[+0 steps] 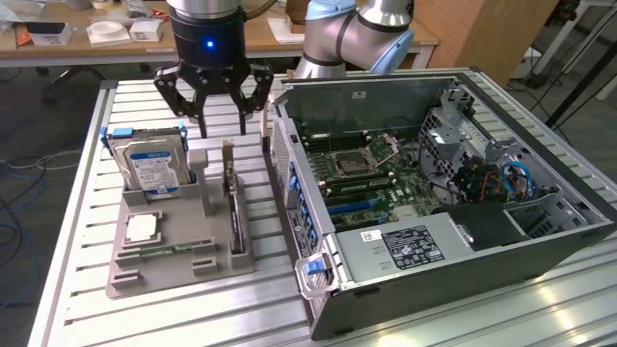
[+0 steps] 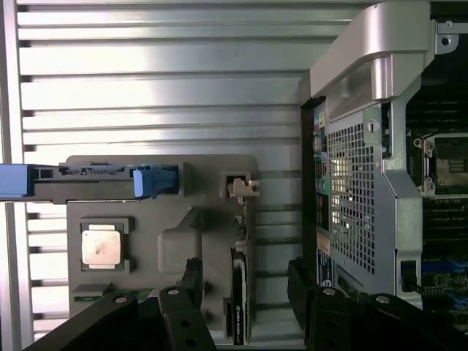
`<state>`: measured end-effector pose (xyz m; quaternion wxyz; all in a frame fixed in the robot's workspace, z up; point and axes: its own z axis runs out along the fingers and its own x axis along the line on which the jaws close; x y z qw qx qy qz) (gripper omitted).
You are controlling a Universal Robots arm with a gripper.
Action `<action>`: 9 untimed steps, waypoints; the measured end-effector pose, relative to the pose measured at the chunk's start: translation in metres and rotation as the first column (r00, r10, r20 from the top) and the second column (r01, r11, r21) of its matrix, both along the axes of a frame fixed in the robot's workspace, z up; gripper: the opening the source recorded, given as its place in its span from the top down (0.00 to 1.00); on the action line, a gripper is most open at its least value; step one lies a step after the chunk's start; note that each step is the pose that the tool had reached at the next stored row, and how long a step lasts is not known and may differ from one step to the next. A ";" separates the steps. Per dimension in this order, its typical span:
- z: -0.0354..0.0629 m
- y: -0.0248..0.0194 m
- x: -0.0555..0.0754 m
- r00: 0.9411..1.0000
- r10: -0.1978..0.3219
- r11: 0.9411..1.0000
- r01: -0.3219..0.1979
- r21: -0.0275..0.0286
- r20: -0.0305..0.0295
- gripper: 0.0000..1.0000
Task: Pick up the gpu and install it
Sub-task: 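Pick up the gpu and move the gpu toward the slot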
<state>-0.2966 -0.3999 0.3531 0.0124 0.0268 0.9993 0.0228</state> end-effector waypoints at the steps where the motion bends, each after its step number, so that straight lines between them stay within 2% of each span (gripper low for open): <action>1: -0.0007 0.0000 0.000 1.000 0.000 1.000 0.000 0.000 0.000 0.41; 9: -0.0059 0.0000 0.000 1.000 0.000 1.000 0.000 0.000 0.000 0.41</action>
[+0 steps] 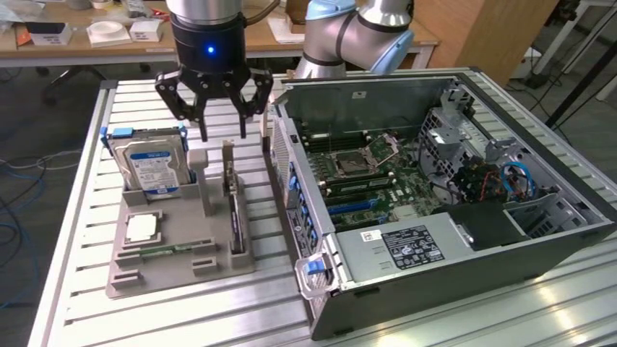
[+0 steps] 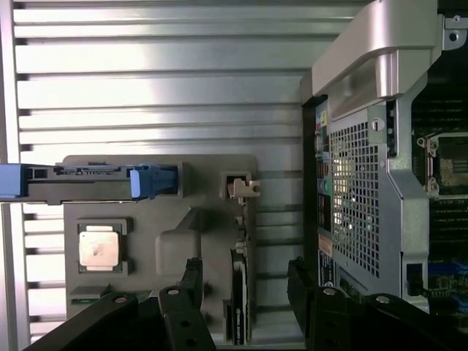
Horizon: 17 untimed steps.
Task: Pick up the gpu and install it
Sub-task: 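Pick up the gpu and move the gpu toward the slot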
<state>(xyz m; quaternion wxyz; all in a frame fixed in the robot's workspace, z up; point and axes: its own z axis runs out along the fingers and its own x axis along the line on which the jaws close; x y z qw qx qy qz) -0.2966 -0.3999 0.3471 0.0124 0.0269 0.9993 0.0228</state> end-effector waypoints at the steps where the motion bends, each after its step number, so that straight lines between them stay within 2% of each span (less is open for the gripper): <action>1: -0.0008 0.0000 0.000 1.000 0.000 1.000 0.000 0.000 0.000 0.41; 6: -0.0037 -0.0016 0.000 1.000 0.000 1.000 0.000 0.000 0.000 0.41; 17: -0.0102 -0.0168 0.001 1.000 0.000 1.000 0.000 0.000 0.000 0.41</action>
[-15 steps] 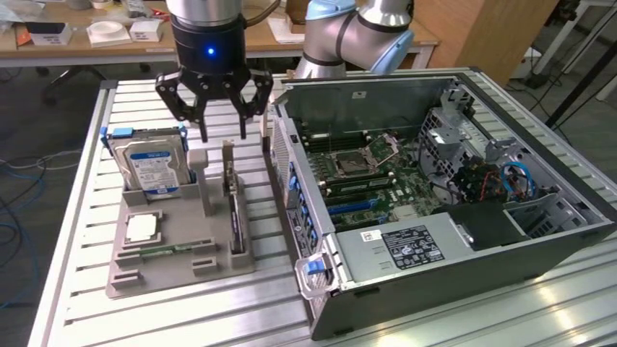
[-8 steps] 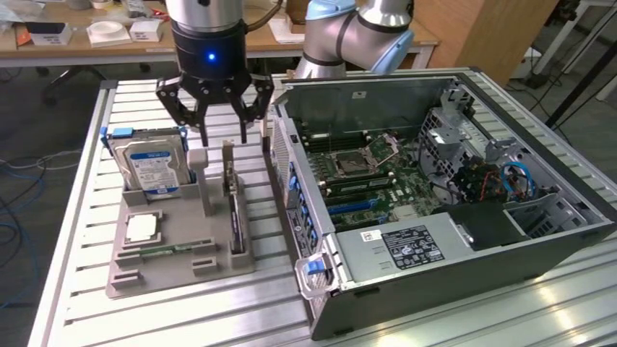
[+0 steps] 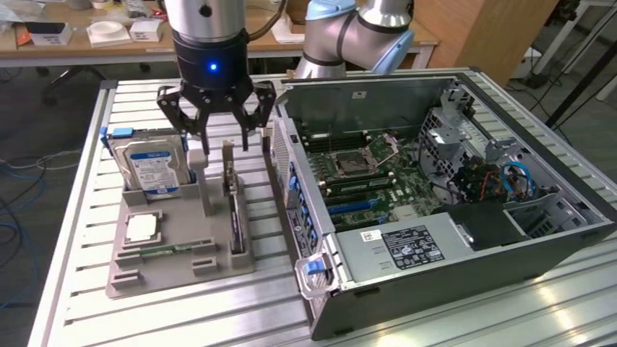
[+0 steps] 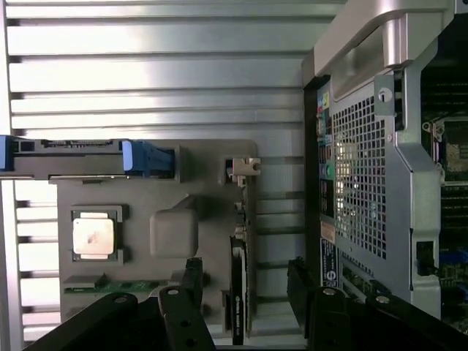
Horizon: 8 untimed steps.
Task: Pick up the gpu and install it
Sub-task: 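Pick up the gpu and move the gpu toward the slot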
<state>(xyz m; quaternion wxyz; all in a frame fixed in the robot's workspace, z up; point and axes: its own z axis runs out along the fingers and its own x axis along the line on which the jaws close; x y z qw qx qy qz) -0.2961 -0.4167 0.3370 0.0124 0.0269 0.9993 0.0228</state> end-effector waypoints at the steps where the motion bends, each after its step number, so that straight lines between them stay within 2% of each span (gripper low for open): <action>1: -0.0010 -0.0009 0.000 1.000 0.000 1.000 0.000 0.000 0.000 0.41; 8: -0.0077 -0.0064 0.000 1.000 0.000 1.000 0.000 0.000 0.000 0.41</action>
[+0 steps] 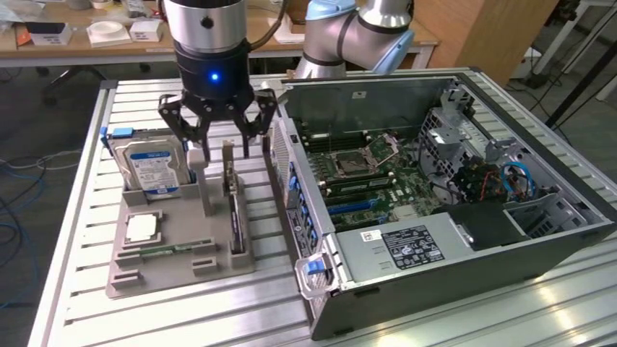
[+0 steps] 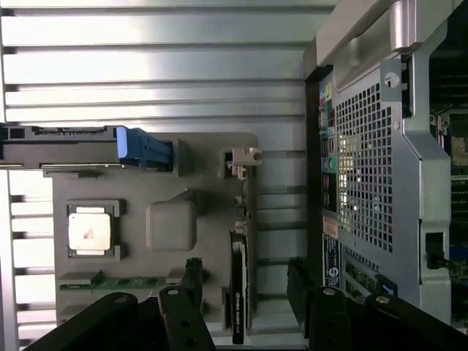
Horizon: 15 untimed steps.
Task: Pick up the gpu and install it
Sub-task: 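Pick up the gpu and move the gpu toward the slot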
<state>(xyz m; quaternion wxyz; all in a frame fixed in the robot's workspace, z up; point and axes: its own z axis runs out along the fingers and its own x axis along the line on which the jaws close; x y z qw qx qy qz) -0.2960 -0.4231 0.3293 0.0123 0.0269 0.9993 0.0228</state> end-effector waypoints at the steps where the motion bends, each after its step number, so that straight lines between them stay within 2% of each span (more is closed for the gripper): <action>1: -0.0011 -0.0007 0.000 1.000 0.000 1.000 0.000 0.000 0.000 0.41; 15: -0.0187 -0.0068 0.000 1.000 0.000 1.000 0.000 0.000 0.000 0.41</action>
